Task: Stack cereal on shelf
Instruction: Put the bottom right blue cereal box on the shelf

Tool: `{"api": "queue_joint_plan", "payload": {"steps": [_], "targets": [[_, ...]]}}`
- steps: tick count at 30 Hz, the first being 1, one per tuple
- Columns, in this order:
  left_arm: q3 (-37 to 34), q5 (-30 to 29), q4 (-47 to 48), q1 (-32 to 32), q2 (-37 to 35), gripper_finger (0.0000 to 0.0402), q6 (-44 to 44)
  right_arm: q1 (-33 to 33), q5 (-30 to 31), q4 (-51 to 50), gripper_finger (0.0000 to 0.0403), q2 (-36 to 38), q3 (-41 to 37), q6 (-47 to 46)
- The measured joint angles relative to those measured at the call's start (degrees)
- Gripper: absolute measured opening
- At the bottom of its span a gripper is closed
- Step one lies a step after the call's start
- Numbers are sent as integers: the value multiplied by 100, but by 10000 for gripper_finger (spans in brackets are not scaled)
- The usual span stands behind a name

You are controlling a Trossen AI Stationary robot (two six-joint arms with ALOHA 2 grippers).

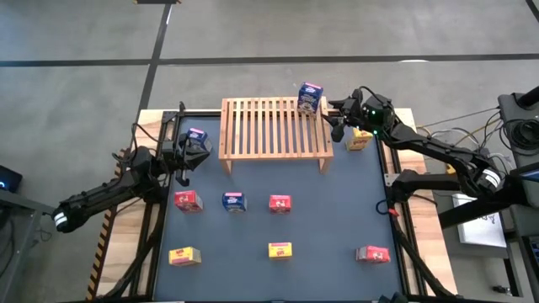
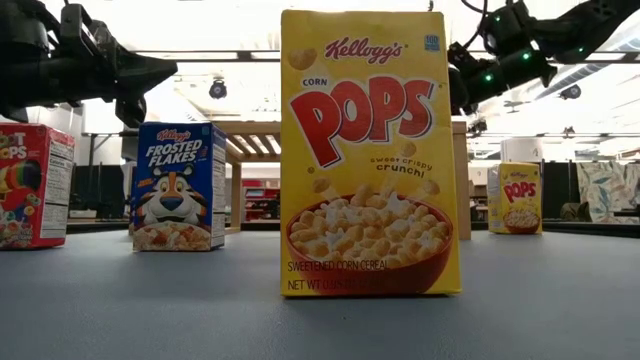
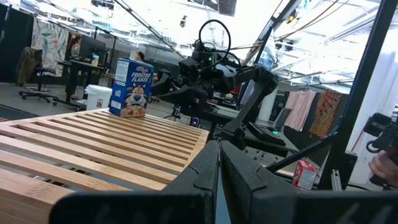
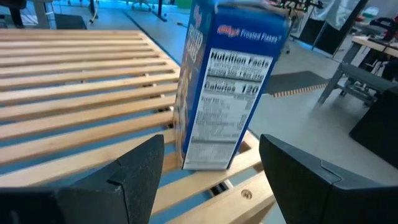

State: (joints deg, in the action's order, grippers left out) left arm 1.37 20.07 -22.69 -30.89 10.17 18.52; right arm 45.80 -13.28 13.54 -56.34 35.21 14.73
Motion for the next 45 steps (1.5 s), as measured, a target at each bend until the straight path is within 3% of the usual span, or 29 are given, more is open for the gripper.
{"api": "queue_joint_plan", "payload": {"steps": [11,18,24,34,45], "targets": [[0,-1,1,-1,0,0,1,0,-45,46,237,497,-473,-241],[0,0,1,-1,0,0,1,-4,-822,193,237,539,-661,-473],[1,-1,0,0,-2,0,0,-17,-1007,221,237,397,-663,-476],[0,0,2,0,-2,0,0,-17,-1822,644,237,-40,-663,-670],[0,0,2,0,0,0,0,-17,-1824,1219,235,-808,-663,-768]]}}
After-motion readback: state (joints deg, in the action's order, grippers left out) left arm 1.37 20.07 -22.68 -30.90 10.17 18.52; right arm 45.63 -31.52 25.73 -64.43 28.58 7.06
